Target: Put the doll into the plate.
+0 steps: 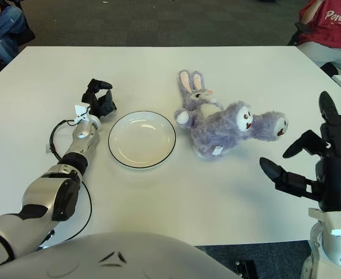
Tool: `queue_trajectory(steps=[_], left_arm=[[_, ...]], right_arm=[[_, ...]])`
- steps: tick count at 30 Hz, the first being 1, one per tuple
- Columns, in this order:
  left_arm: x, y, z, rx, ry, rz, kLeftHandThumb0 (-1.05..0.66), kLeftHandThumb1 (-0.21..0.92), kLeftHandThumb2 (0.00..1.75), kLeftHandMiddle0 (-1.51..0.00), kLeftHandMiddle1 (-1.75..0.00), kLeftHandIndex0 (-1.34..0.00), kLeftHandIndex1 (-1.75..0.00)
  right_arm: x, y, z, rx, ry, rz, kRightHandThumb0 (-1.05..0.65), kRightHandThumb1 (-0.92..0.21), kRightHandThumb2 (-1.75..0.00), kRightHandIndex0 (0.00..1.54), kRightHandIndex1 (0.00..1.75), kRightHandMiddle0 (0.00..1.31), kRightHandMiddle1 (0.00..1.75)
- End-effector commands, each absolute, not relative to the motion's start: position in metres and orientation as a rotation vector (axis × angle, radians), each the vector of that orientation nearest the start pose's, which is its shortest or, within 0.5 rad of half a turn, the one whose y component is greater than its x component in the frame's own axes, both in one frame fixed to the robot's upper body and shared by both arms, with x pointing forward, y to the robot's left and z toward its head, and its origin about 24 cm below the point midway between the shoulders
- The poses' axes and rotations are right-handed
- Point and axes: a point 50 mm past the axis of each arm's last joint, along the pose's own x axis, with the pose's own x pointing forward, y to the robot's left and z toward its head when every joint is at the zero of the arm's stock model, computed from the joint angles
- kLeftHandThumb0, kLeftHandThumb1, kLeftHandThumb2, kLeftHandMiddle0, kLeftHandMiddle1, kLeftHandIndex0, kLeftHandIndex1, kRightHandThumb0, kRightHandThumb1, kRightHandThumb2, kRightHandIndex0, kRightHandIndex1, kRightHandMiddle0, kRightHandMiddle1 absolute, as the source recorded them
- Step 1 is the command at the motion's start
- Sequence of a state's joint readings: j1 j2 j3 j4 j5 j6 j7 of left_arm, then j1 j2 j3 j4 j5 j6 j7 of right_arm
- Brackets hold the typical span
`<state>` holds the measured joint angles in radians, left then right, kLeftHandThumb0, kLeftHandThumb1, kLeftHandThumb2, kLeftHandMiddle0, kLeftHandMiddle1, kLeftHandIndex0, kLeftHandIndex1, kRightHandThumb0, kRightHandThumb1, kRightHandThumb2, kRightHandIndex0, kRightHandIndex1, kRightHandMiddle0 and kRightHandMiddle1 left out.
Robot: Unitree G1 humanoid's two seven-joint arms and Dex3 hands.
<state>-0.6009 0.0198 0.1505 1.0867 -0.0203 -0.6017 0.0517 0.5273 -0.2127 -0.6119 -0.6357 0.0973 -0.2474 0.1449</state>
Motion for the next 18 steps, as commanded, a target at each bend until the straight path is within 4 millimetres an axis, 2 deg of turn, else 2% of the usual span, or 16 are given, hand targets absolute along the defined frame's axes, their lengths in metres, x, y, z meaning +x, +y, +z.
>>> queue_trajectory(steps=[1, 10, 14, 18], left_arm=[[0.308, 0.146, -0.021, -0.041, 0.096, 0.059, -0.39, 0.66, 0.88, -0.95, -1.75, -0.35, -1.75], [0.308, 0.147, -0.021, -0.037, 0.099, 0.052, -0.38, 0.68, 0.85, -0.95, -1.75, -0.34, -1.75], [0.308, 0.147, -0.021, -0.036, 0.1, 0.051, -0.38, 0.68, 0.85, -0.95, -1.75, -0.34, -1.75], [0.308, 0.147, -0.021, -0.031, 0.099, 0.048, -0.38, 0.69, 0.85, -0.96, -1.75, -0.34, -1.75]], right_arm=[[0.115, -0.28, 0.156, -0.52, -0.419, -0.317, 0.4, -0.38, -1.05, 0.68, 1.53, 0.0, 0.0], [0.117, -0.281, 0.158, -0.461, -0.422, -0.301, 0.42, -0.44, -1.06, 0.59, 1.61, 0.0, 0.0], [0.124, -0.277, 0.143, -0.372, -0.453, -0.322, 0.43, -0.43, -1.1, 0.56, 1.66, 0.0, 0.0], [0.13, -0.268, 0.137, -0.27, -0.51, -0.317, 0.44, -0.39, -1.19, 0.55, 1.73, 0.02, 0.02]])
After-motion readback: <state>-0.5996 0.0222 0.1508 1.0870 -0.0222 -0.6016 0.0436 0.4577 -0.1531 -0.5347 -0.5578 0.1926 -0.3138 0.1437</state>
